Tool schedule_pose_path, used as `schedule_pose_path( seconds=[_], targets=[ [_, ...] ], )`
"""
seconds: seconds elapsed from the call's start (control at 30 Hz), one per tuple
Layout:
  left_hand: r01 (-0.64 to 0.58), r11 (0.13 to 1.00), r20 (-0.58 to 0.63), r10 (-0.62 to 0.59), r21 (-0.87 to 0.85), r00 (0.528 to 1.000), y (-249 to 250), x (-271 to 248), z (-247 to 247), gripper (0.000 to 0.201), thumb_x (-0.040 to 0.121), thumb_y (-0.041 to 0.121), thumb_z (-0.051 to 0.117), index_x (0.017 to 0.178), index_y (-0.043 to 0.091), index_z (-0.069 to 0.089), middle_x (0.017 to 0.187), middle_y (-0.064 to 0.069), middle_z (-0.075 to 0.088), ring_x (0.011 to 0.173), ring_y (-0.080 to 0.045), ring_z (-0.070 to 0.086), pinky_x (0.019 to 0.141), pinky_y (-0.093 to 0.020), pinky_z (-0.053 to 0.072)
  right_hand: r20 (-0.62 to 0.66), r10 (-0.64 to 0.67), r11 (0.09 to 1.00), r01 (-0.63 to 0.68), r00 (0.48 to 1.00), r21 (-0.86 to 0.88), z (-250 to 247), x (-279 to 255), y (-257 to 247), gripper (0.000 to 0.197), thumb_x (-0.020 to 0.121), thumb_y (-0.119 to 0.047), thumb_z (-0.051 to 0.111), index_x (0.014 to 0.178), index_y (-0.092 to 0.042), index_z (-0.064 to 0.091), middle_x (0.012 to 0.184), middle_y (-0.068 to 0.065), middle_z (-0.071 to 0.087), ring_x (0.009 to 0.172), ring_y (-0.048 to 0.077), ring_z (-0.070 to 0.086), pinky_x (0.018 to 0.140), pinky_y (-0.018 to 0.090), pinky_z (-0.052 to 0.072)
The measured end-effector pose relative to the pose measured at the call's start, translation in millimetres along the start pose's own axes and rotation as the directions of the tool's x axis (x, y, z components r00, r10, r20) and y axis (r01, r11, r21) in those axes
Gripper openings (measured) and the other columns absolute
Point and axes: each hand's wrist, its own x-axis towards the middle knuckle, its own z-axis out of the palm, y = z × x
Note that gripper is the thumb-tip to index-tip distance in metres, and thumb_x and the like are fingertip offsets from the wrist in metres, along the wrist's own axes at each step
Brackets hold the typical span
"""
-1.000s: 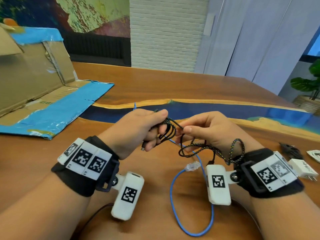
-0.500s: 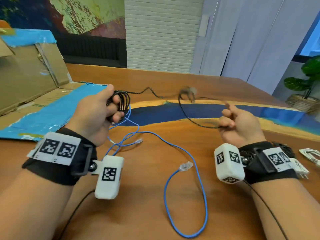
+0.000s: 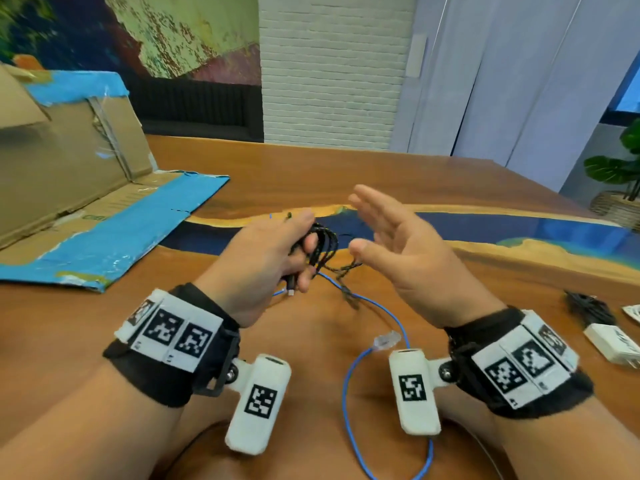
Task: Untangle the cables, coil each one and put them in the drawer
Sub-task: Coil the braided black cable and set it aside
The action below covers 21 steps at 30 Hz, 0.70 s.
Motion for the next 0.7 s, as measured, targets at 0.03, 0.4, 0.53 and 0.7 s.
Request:
schedule_pose_path(
  seconds=[0.03,0.4,0.53,0.7],
  targets=[
    [0.008,1.000,0.050,-0.008,-0.016,0.999,0,-3,4,0.044,0.106,0.037,0.044,0.071,0.011,0.051,0.043,0.004,0.025,0.042,-0.021,0.043,0.069,-0.039,0.037,0.073,0.012,1.000,-0.012,0.997,-0.007,3,0,1,0.058,0.095,-0.015,0.068,0.149,-0.020,0.047,0.143,0.001,0.060,0.136,0.007,0.052,0.110,0.026,0.044],
    [0.061,0.864,0.274,0.091,-0.499,0.957,22,-16,1,0.037,0.098,0.032,0.043,0.086,0.011,0.071,0.048,0.007,0.034,0.044,-0.011,0.045,0.075,-0.022,0.052,-0.049,0.125,0.953,-0.107,0.991,0.284,-6,-2,5,0.016,0.098,-0.009,0.059,0.099,-0.007,0.075,0.054,-0.005,0.052,0.041,0.016,0.039,0.041,0.029,0.046],
    [-0.049,0.784,0.184,0.206,-0.619,0.961,15,-13,8,0.042,0.098,0.015,0.043,0.135,-0.004,0.050,0.081,0.000,0.063,0.099,-0.021,0.070,0.098,-0.028,0.054,0.225,0.228,0.961,-0.256,0.947,0.106,12,-4,-1,0.029,0.104,-0.003,0.050,0.116,-0.019,0.072,0.075,0.006,0.063,0.038,0.017,0.049,0.041,0.027,0.046],
    [-0.173,0.974,-0.048,0.168,-0.143,0.985,4,2,0,0.026,0.101,0.004,0.048,0.099,0.009,0.074,0.102,0.003,0.077,0.135,-0.019,0.053,0.115,-0.039,0.041,0.473,0.218,0.961,-0.272,0.853,0.049,10,-14,-12,0.021,0.100,-0.010,0.060,0.118,-0.010,0.071,0.065,0.009,0.063,0.042,0.015,0.053,0.054,0.032,0.051]
  ],
)
